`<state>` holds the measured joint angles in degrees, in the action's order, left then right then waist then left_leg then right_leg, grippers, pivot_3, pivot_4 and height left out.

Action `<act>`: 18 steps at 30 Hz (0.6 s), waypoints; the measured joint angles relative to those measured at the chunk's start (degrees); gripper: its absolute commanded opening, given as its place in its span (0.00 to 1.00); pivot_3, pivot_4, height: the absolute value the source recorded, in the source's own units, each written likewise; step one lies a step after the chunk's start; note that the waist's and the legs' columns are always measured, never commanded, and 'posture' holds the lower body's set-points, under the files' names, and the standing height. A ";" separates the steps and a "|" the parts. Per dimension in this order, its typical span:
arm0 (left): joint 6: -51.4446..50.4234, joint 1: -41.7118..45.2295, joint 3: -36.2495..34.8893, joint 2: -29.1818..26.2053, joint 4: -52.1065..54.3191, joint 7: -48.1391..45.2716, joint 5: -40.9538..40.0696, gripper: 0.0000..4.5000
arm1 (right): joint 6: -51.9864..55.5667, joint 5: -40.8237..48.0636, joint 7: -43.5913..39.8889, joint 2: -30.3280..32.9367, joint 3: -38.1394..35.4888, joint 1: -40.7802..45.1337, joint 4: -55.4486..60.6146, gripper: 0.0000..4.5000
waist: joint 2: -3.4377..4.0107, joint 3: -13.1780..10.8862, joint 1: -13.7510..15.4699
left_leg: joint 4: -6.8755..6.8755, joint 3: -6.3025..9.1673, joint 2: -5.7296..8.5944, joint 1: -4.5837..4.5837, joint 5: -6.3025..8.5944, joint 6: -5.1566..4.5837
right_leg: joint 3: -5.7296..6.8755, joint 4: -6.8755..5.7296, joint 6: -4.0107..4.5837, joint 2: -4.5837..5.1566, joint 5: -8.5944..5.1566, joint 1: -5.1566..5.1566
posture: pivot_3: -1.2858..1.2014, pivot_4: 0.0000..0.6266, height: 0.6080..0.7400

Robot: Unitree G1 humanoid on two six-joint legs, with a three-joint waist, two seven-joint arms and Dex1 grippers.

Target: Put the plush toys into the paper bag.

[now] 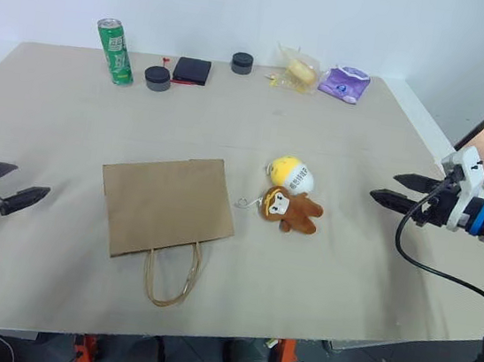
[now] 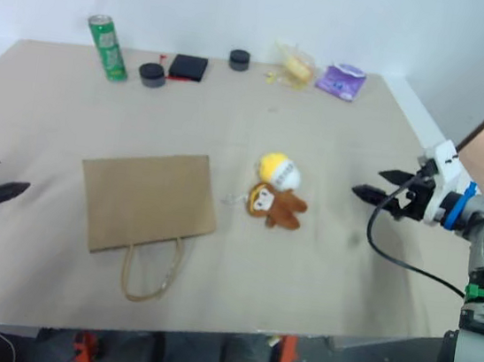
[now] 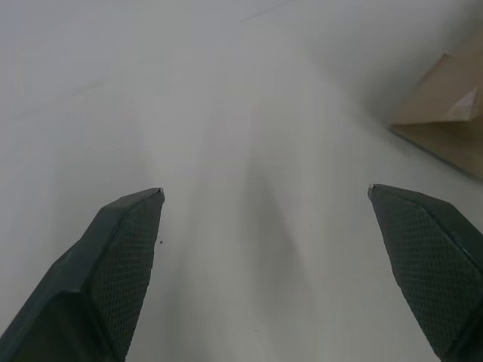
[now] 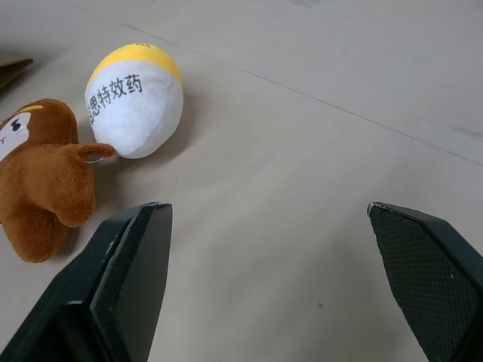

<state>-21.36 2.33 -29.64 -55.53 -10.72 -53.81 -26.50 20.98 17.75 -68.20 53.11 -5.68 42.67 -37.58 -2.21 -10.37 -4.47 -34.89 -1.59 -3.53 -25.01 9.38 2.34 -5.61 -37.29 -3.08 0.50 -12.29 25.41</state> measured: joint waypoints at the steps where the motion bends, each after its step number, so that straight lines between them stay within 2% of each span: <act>1: 0.12 0.12 -0.03 0.00 0.00 0.07 0.00 0.99 | -0.28 0.00 -0.26 0.00 0.00 0.01 -0.36 1.00 | 0.00 0.00 0.00 | -0.02 0.00 0.00 0.00 0.00 0.00 | 0.00 -0.01 0.00 0.00 0.00 -0.01 | 0.52 0.24 1.00; 9: 0.28 2.62 0.35 0.00 0.12 0.99 0.15 0.99 | -1.90 2.35 -4.84 -0.26 -2.00 -0.53 0.15 1.00 | 0.00 0.00 0.02 | -0.11 0.02 -0.01 0.00 -0.01 -0.02 | -0.01 -0.04 -0.07 -0.04 0.09 -0.04 | 0.52 0.24 1.00; 11: 0.54 4.27 1.77 -0.01 1.59 0.74 0.36 0.99 | -0.63 5.99 -9.26 -1.27 -2.05 -2.93 7.41 1.00 | 0.00 0.00 0.03 | -0.12 0.05 -0.05 0.03 -0.02 -0.03 | -0.01 -0.08 -0.09 -0.11 0.10 -0.09 | 0.52 0.24 1.00; 15: 4.95 7.01 6.38 0.15 7.24 -3.70 0.50 0.99 | 6.94 16.21 -17.79 -0.82 -0.55 -10.77 31.56 1.00 | 0.02 0.00 0.33 | -0.25 0.10 -0.05 0.04 -0.01 -0.02 | -0.03 -0.29 -0.15 -0.13 0.00 -0.11 | 0.52 0.24 1.00; 17: 8.07 9.10 8.33 0.77 9.43 -6.65 0.16 0.99 | 8.64 19.32 -19.19 -0.26 1.09 -13.04 42.24 1.00 | 0.00 0.01 0.38 | -0.46 0.10 -0.11 0.00 0.00 0.00 | 0.01 -0.37 -0.10 -0.16 0.02 -0.11 | 0.52 0.24 1.00; 18: 8.35 9.24 8.56 0.76 9.67 -6.92 0.12 0.99 | 8.71 19.48 -19.24 -0.20 1.15 -13.31 43.15 1.00 | 0.00 0.01 0.39 | -0.46 0.10 -0.11 -0.01 0.00 0.00 | 0.01 -0.37 -0.10 -0.16 0.02 -0.11 | 0.52 0.24 1.00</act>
<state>-13.00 11.57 -21.08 -54.77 -1.04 -60.73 -26.38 29.69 37.23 -87.44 52.91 -4.53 29.36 5.57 -2.21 -10.37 -4.08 -35.36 -1.48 -3.64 -25.01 9.38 2.33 -5.60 -37.66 -3.18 0.34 -12.27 25.30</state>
